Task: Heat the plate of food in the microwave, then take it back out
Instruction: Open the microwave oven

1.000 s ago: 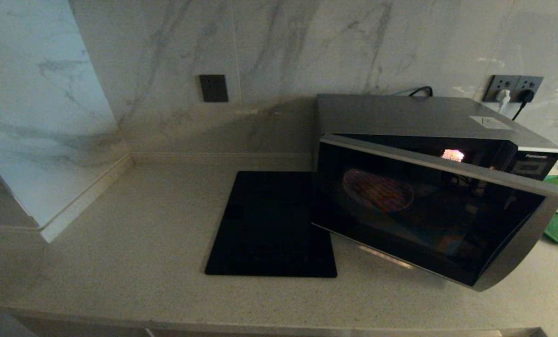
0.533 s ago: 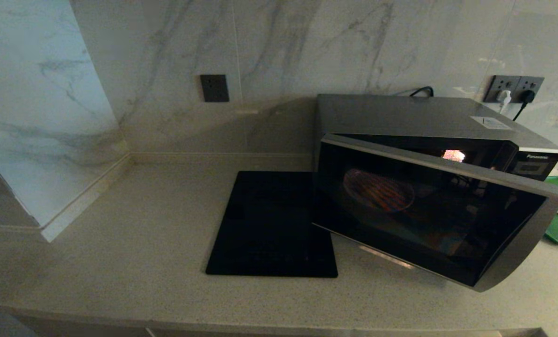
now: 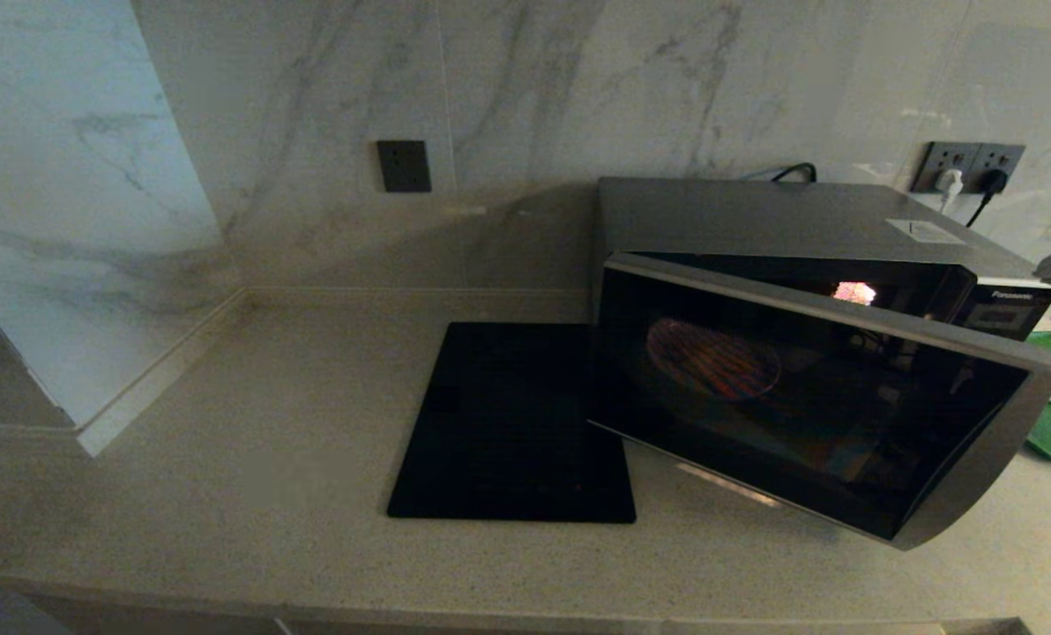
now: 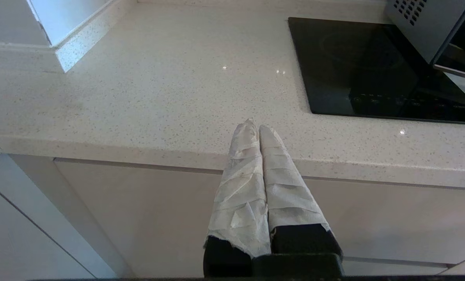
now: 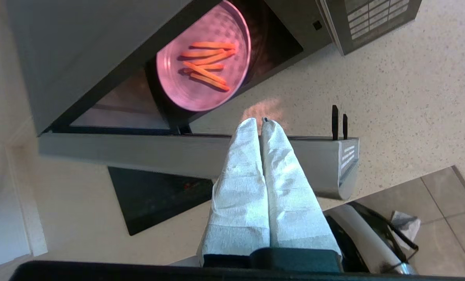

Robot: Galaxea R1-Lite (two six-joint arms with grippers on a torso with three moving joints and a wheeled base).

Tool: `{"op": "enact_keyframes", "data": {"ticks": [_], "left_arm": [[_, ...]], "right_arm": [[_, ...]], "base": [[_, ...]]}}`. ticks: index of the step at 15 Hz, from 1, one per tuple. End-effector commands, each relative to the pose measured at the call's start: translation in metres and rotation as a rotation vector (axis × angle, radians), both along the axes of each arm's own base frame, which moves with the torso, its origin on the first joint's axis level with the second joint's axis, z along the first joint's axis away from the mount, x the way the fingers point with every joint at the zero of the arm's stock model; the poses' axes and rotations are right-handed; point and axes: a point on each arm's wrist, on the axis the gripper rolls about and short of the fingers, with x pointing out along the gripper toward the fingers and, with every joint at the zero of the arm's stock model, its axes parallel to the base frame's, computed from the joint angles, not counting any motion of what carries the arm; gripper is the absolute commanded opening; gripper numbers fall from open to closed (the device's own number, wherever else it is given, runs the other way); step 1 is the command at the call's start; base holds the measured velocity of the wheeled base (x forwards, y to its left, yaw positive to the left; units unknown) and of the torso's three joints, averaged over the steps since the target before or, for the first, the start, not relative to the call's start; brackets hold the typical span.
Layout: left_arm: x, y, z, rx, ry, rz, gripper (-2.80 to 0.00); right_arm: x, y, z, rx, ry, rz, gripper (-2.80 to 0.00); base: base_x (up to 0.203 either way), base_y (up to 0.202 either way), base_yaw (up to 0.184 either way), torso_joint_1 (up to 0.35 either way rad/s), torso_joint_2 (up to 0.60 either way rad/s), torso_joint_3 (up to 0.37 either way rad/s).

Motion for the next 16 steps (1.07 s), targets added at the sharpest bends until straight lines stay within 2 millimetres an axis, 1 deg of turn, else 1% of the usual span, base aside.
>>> {"op": "enact_keyframes", "data": {"ticks": [1, 11, 16], "left_arm": [[0.000, 0.000, 0.000, -0.001, 0.000, 0.000, -2.80], [0.000, 0.000, 0.000, -0.001, 0.000, 0.000, -2.80], [0.000, 0.000, 0.000, -0.001, 0.001, 0.001, -2.80]], "right_arm": [[0.012, -0.002, -0.010, 0.011, 0.043, -0.003, -2.80], [0.028, -0.005, -0.035, 0.045, 0.142, -0.021, -2.80], [0.028, -0.005, -0.043, 0.053, 0.178, -0.021, -2.80]], "base": [[0.000, 0.000, 0.000, 0.000, 0.00, 0.000], [0.000, 0.000, 0.000, 0.000, 0.00, 0.000], [0.000, 0.000, 0.000, 0.000, 0.00, 0.000]]}}
